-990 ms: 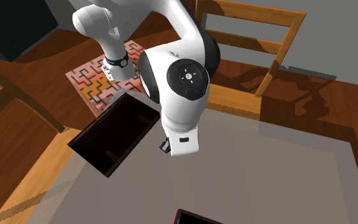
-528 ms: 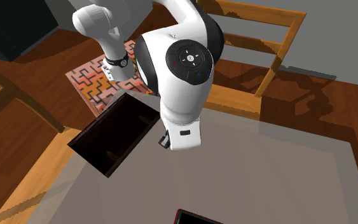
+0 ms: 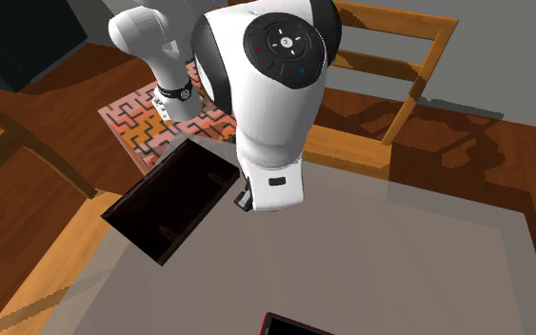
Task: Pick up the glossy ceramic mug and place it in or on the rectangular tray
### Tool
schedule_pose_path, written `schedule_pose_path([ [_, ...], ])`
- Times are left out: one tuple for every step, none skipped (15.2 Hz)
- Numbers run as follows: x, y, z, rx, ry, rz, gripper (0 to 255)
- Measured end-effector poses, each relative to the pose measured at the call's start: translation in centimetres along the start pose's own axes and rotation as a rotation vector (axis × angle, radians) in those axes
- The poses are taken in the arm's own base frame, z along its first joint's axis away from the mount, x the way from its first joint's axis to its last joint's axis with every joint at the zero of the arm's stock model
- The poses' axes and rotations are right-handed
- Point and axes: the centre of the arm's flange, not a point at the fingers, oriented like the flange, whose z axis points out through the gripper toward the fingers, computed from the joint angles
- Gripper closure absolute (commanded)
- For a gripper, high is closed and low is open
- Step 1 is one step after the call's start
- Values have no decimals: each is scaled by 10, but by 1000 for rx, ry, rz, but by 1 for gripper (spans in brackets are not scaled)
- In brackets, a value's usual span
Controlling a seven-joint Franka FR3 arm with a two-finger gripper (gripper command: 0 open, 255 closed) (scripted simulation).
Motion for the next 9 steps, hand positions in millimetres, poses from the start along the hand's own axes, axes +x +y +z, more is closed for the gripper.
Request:
schedule_pose_path([
  [-1, -1, -5, 0, 0, 0, 255],
  [-1, -1, -10, 0, 0, 0, 255],
  [-3, -1, -15, 0, 0, 0, 255],
  [-3, -2, -20, 0, 0, 0, 255],
  [-4, -2, -26, 0, 0, 0, 255],
  [-5, -2, -31, 0, 0, 0, 255],
  [-6, -2, -36, 0, 0, 0, 255],
  [-11, 0, -39, 0, 0, 0, 255],
  [-20, 3, -41, 0, 0, 0, 255],
])
